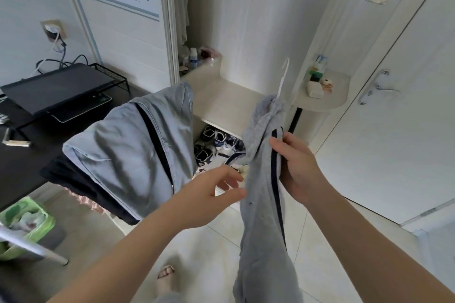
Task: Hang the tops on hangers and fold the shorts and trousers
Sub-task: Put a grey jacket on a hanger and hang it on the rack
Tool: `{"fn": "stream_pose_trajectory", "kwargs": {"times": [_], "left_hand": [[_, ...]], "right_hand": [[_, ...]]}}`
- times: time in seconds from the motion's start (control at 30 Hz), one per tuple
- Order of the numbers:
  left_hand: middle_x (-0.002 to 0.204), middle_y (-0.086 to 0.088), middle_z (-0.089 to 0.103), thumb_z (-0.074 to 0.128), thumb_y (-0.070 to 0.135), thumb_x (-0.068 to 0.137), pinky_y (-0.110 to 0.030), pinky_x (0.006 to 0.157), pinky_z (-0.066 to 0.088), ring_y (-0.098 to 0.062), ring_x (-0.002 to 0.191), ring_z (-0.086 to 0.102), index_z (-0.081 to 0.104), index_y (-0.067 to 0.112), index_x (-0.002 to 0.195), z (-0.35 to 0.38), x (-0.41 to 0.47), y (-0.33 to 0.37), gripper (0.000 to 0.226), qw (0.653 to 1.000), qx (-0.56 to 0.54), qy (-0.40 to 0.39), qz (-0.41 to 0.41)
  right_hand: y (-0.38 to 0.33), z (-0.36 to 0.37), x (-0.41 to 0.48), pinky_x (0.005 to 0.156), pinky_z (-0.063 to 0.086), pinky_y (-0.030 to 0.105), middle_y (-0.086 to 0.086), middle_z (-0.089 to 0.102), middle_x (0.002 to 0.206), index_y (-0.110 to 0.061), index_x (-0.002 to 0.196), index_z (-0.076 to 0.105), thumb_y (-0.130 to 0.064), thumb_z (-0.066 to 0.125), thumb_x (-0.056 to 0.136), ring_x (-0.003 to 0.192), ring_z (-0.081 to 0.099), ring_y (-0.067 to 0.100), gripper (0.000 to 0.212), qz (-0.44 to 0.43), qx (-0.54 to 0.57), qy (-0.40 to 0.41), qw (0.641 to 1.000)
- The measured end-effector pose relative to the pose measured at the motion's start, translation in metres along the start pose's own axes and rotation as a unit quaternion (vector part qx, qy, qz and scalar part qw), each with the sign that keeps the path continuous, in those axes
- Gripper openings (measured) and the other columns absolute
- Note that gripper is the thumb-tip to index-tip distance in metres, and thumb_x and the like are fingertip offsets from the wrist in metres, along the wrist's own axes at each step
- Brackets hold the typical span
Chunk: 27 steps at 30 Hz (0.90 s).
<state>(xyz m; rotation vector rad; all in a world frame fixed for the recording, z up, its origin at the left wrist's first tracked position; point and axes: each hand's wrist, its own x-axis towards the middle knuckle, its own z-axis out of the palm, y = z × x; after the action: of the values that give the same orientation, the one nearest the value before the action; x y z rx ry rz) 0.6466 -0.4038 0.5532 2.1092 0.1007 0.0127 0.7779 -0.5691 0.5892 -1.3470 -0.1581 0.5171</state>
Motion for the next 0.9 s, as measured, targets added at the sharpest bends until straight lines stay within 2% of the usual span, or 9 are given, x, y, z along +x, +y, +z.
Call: {"fn": "stream_pose_trajectory", "kwargs": {"times": [0.17,0.27,0.37,0.5,0.57,0.67,0.7,0.8,0.9], "left_hand": [[0.110,0.022,0.063,0.065,0.063,0.083,-0.005,0.080,0.039,0.006,0.106,0.056,0.058,0.041,0.116,-0.017,0.027,-0.007,0.040,1.000,0.002,-0.010,0.016],[0.107,0.023,0.063,0.058,0.075,0.070,-0.015,0.084,0.046,0.004,0.102,0.058,0.057,0.041,0.111,-0.031,0.059,-0.010,0.053,0.999,0.007,-0.002,0.033],[0.102,0.021,0.064,0.056,0.074,0.070,-0.025,0.087,0.050,0.003,0.097,0.059,0.058,0.037,0.108,-0.054,0.098,-0.009,0.053,0.998,0.024,0.018,0.060],[0.090,0.020,0.060,0.055,0.059,0.084,-0.020,0.073,0.045,0.002,0.084,0.057,0.047,0.045,0.092,-0.101,0.153,-0.012,0.019,0.991,0.073,0.057,0.096],[0.084,0.017,0.058,0.055,0.048,0.091,-0.022,0.067,0.042,-0.001,0.077,0.055,0.044,0.045,0.088,-0.132,0.180,-0.015,0.012,0.987,0.092,0.069,0.113],[0.084,0.012,0.061,0.053,0.041,0.096,-0.029,0.071,0.049,-0.006,0.076,0.058,0.050,0.037,0.095,-0.180,0.220,-0.019,0.005,0.979,0.123,0.080,0.141],[0.083,0.011,0.061,0.053,0.039,0.097,-0.028,0.070,0.049,-0.006,0.074,0.057,0.053,0.032,0.098,-0.194,0.230,-0.019,0.007,0.975,0.137,0.086,0.150],[0.077,0.009,0.057,0.054,0.033,0.099,-0.027,0.066,0.046,-0.007,0.071,0.054,0.055,0.025,0.094,-0.239,0.267,-0.016,0.009,0.962,0.167,0.106,0.189],[0.070,0.009,0.053,0.054,0.030,0.099,-0.026,0.059,0.045,-0.008,0.064,0.054,0.051,0.023,0.084,-0.285,0.300,-0.005,0.017,0.952,0.169,0.131,0.219]], "right_hand": [[-0.022,0.033,0.052,0.085,0.055,0.047,0.015,0.064,0.097,0.000,0.112,0.058,-0.013,0.057,0.100,0.088,0.063,0.028,0.018,-0.047,-0.044,0.020,0.998],[-0.039,0.047,0.087,0.080,0.057,0.041,0.016,0.065,0.099,-0.001,0.113,0.059,-0.015,0.057,0.100,0.089,0.064,0.026,0.019,-0.085,-0.083,0.042,0.992],[-0.055,0.063,0.123,0.083,0.053,0.043,0.012,0.062,0.096,-0.003,0.111,0.058,-0.020,0.057,0.099,0.088,0.061,0.023,0.021,-0.129,-0.141,0.080,0.978],[-0.082,0.090,0.173,0.076,0.050,0.038,0.004,0.058,0.089,-0.005,0.106,0.056,-0.028,0.059,0.093,0.079,0.057,0.015,0.027,-0.184,-0.175,0.131,0.958],[-0.102,0.107,0.198,0.069,0.048,0.032,0.001,0.056,0.082,-0.001,0.102,0.054,-0.032,0.059,0.088,0.071,0.055,0.010,0.034,-0.213,-0.188,0.146,0.948],[-0.133,0.133,0.236,0.064,0.040,0.035,0.004,0.047,0.073,-0.009,0.081,0.050,-0.027,0.057,0.087,0.065,0.045,0.017,0.020,-0.253,-0.175,0.133,0.942],[-0.141,0.140,0.246,0.064,0.038,0.037,0.004,0.045,0.074,-0.012,0.081,0.051,-0.024,0.056,0.088,0.067,0.042,0.019,0.016,-0.261,-0.167,0.126,0.942],[-0.167,0.163,0.280,0.061,0.035,0.037,0.007,0.039,0.069,-0.005,0.074,0.044,-0.021,0.054,0.092,0.063,0.038,0.022,0.026,-0.285,-0.163,0.111,0.938],[-0.204,0.192,0.312,0.063,0.037,0.038,0.005,0.042,0.066,-0.014,0.073,0.042,-0.022,0.055,0.092,0.063,0.042,0.021,0.025,-0.311,-0.149,0.106,0.933]]}}
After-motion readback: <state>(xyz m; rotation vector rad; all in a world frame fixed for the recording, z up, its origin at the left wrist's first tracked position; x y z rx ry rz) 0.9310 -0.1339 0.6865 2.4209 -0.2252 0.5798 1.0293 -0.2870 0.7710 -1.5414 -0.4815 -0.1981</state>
